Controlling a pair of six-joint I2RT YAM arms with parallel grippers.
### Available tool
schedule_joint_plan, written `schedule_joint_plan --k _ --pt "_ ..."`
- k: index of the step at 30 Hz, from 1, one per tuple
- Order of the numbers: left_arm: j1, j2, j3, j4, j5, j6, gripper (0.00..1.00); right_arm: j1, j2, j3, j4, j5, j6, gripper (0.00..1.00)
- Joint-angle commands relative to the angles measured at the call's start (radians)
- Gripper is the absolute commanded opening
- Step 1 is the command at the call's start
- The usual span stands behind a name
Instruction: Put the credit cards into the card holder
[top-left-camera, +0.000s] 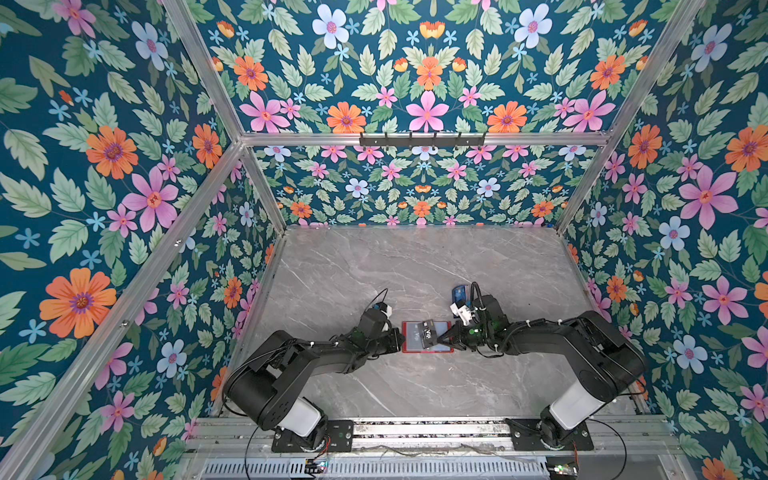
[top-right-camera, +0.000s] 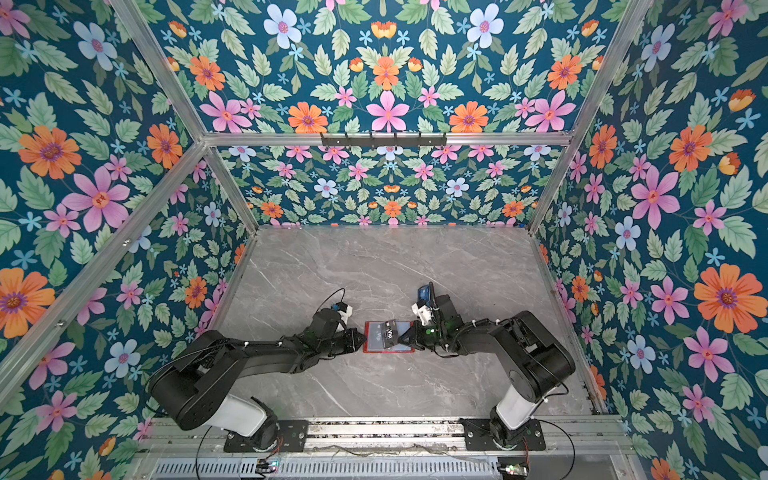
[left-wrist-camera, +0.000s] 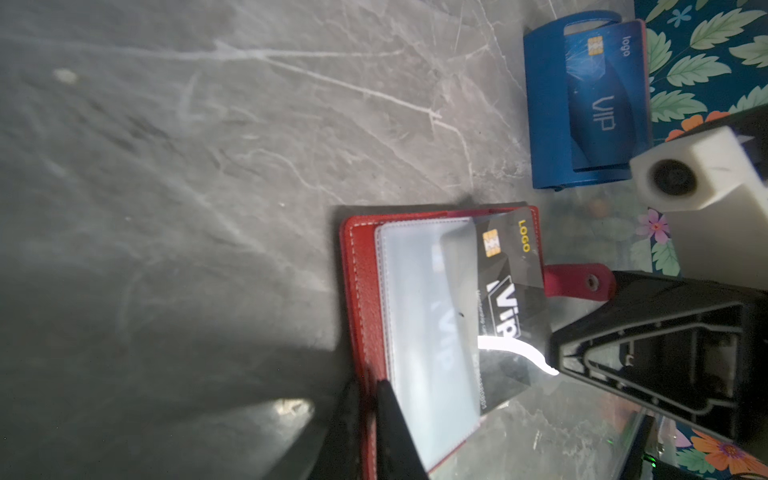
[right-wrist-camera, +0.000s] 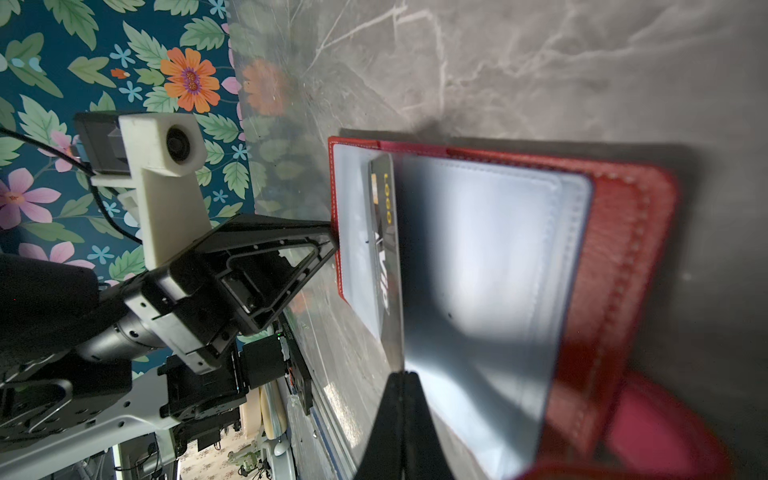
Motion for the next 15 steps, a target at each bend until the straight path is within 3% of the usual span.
schedule_joint_plan --k 1,12,15 --pt "0.0 0.004 -0.01 -0.117 -0.009 -0.005 0.12 0.004 0.017 0.0 0.025 0.013 0.02 0.0" --pt "-0.001 -0.001 -0.018 -0.108 -0.012 -0.014 0.12 0.035 0.024 0.012 -0.003 0.032 0.01 0.0" --pt "-0.001 -0.004 -0.02 -0.107 -0.012 -0.014 0.12 0.048 0.019 0.031 -0.051 0.054 -0.01 0.12"
